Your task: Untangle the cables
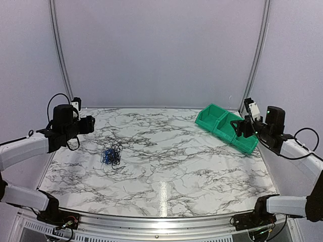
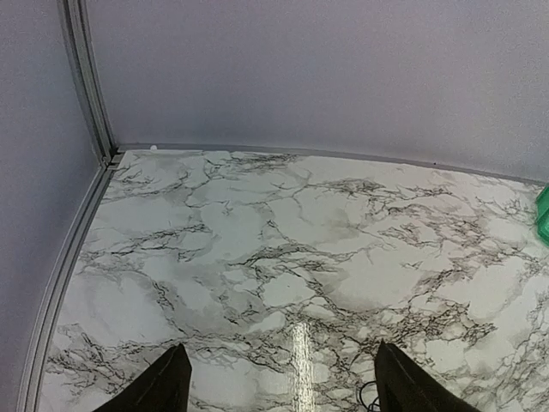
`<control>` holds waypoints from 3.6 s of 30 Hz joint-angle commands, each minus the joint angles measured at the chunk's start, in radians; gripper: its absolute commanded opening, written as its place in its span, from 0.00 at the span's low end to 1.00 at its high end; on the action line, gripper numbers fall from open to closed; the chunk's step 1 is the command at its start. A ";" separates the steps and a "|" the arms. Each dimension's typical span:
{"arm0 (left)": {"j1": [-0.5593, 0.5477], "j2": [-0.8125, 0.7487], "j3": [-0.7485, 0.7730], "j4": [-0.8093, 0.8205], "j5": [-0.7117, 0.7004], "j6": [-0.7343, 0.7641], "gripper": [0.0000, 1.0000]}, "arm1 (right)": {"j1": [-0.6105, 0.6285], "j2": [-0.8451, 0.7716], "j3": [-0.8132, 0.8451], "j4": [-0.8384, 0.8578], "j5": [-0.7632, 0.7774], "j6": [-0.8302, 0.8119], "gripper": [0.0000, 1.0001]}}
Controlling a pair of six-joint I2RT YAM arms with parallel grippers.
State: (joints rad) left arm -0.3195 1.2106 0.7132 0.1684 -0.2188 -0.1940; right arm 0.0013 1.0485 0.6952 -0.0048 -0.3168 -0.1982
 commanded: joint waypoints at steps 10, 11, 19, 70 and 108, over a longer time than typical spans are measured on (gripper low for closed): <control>-0.106 0.035 0.176 -0.325 -0.004 -0.107 0.82 | -0.031 0.026 -0.028 0.044 -0.264 -0.234 0.98; -0.112 0.032 0.172 -0.344 0.001 -0.123 0.84 | -0.029 0.031 -0.025 0.031 -0.296 -0.255 0.98; -0.136 0.075 0.099 -0.433 -0.038 -0.244 0.98 | 0.087 0.120 -0.002 -0.042 -0.348 -0.376 0.94; -0.442 0.318 0.453 -0.341 0.114 -0.069 0.99 | 0.339 0.274 0.186 -0.131 -0.379 -0.337 0.66; -0.316 0.057 -0.282 0.026 0.305 -0.483 0.74 | 0.855 1.248 1.208 -0.548 -0.333 -0.105 0.48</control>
State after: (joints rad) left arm -0.6395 1.2579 0.4343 0.1272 0.0612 -0.6579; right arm 0.8463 2.2967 1.8675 -0.5369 -0.6273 -0.3252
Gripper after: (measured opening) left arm 0.739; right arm 0.481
